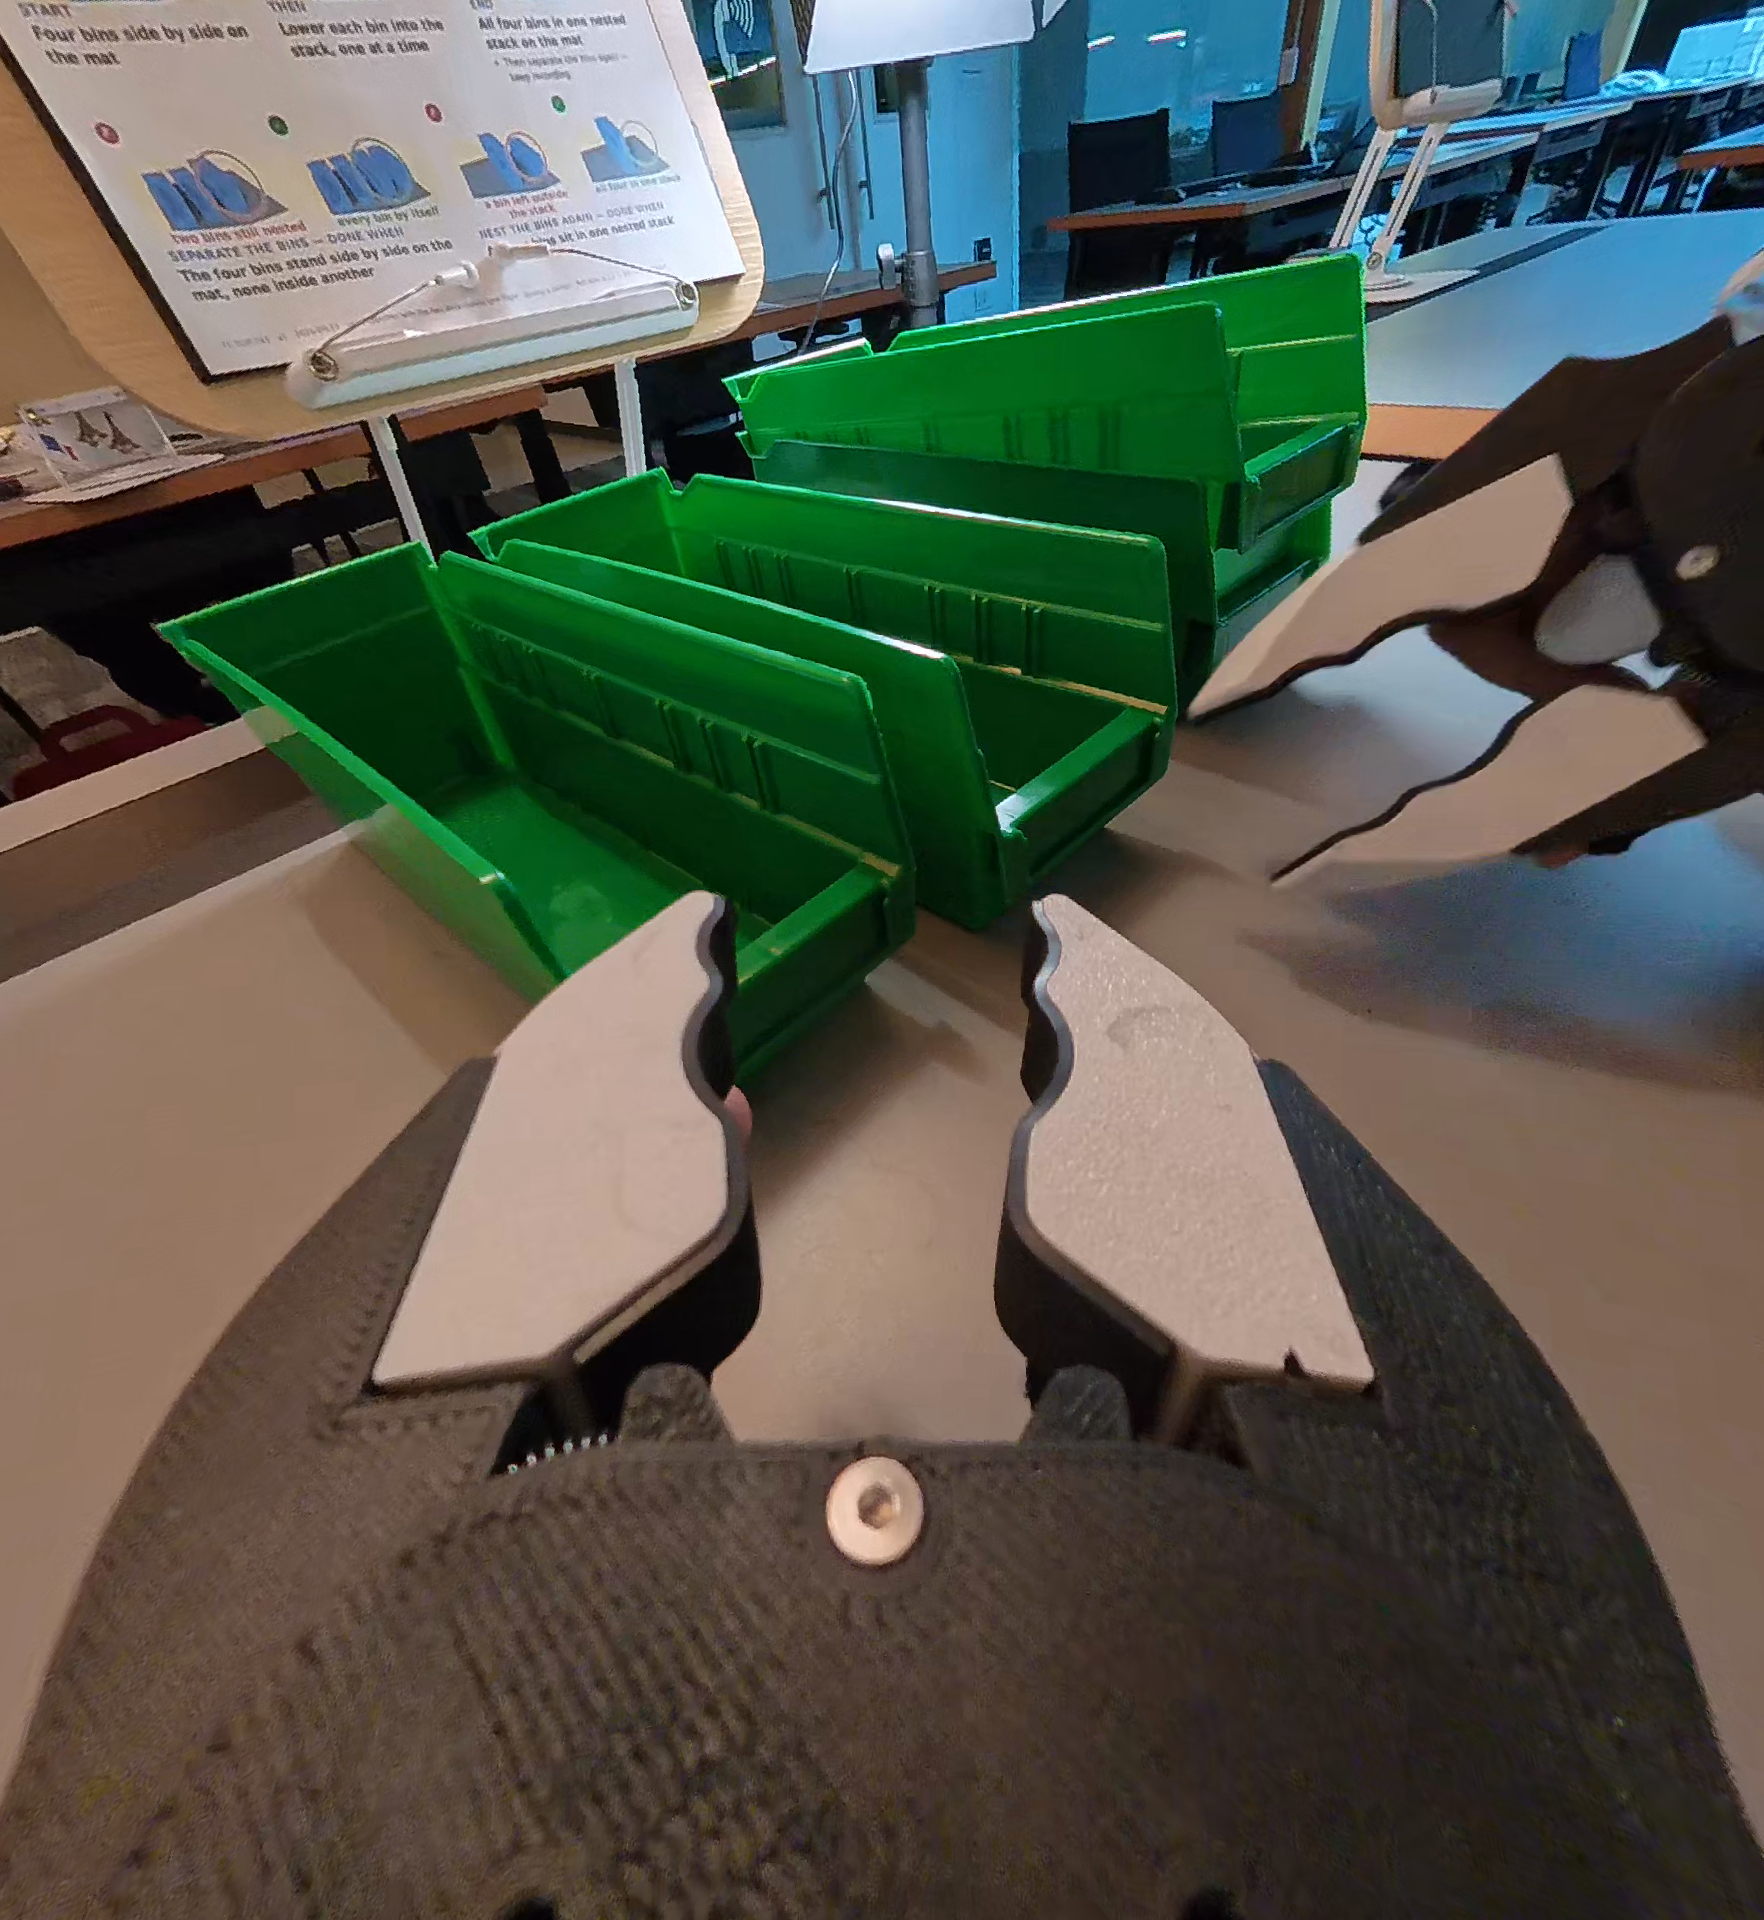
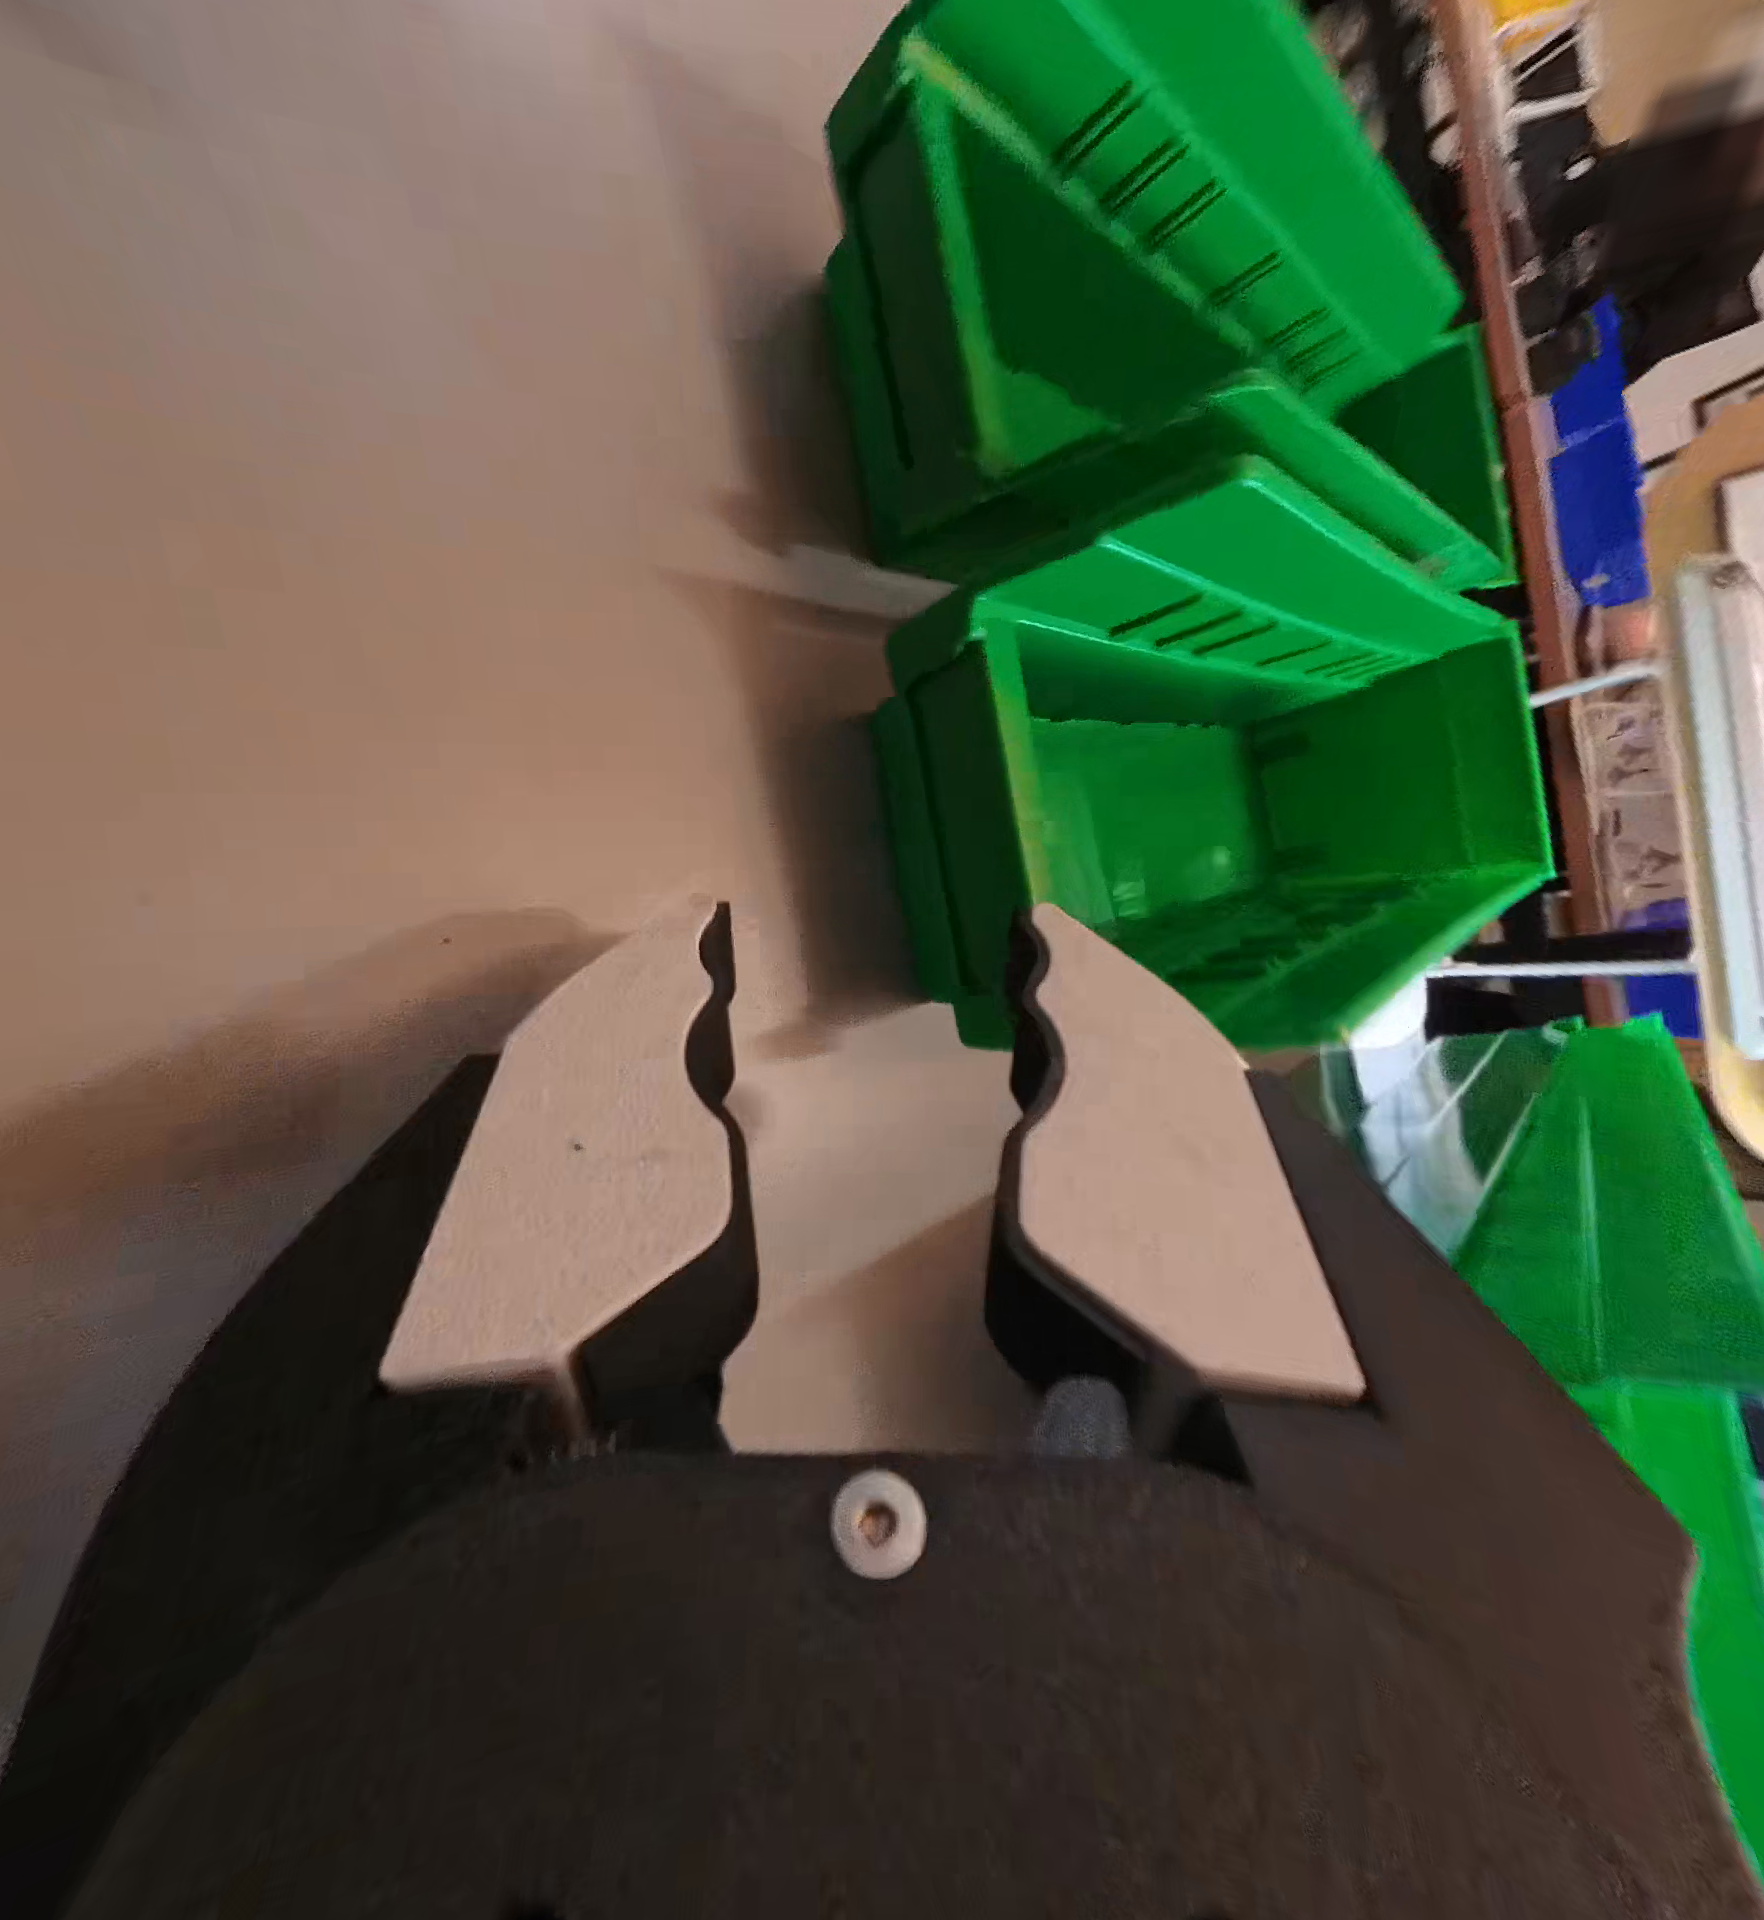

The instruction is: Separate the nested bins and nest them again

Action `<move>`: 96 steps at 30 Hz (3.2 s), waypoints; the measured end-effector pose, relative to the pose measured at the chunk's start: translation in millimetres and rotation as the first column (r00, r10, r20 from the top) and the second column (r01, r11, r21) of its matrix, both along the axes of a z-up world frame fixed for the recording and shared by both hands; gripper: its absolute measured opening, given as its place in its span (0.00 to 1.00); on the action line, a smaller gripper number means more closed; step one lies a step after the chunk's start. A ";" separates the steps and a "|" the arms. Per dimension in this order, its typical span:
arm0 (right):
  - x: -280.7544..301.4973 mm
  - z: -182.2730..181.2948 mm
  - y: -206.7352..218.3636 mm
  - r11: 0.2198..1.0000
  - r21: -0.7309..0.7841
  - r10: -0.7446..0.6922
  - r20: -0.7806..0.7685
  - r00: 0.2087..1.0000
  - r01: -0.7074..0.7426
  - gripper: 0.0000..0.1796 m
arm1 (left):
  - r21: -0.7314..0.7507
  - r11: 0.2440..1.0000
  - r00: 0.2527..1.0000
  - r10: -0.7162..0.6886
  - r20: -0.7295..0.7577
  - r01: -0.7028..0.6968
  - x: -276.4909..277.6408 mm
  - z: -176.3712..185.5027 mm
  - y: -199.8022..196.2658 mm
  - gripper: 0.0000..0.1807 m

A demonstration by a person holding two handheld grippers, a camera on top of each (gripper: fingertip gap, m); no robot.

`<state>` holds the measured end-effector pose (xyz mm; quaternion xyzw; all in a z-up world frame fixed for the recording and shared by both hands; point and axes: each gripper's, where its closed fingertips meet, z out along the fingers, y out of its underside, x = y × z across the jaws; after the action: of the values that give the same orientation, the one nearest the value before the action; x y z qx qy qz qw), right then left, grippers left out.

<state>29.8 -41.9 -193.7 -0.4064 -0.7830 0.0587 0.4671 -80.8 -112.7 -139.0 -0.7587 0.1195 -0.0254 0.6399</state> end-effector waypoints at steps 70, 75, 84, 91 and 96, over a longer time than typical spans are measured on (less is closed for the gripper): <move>73.2 84.6 141.4 0.990 0.138 -0.063 0.371 0.927 0.012 0.19 | 0.012 1.000 1.000 -0.002 -0.015 0.002 0.1 1.4 -0.9 0.30; 76.7 90.7 136.8 0.987 0.146 -0.106 0.325 0.940 0.061 0.25 | 0.014 1.000 1.000 0.001 -0.015 -0.001 -0.5 2.3 -1.2 0.29; 103.1 123.4 73.0 0.993 -0.096 -0.085 -0.088 0.992 0.076 0.26 | 0.017 1.000 1.000 -0.008 -0.023 0.008 2.3 4.7 -0.7 0.29; 152.4 88.6 34.7 0.915 -0.395 -0.213 -0.294 0.932 0.084 0.29 | -0.155 0.988 0.975 -0.052 -0.218 0.018 4.3 -5.5 15.1 0.30; 177.5 59.4 38.4 0.847 -0.511 -0.353 -0.340 0.872 0.144 0.31 | -0.303 0.953 0.876 -0.142 -0.462 -0.005 7.6 -22.7 38.1 0.30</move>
<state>207.3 -3.5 -134.2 -0.5853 -0.5643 0.2704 0.5156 -73.3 -74.6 -161.7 -0.8232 0.2958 0.1221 0.4689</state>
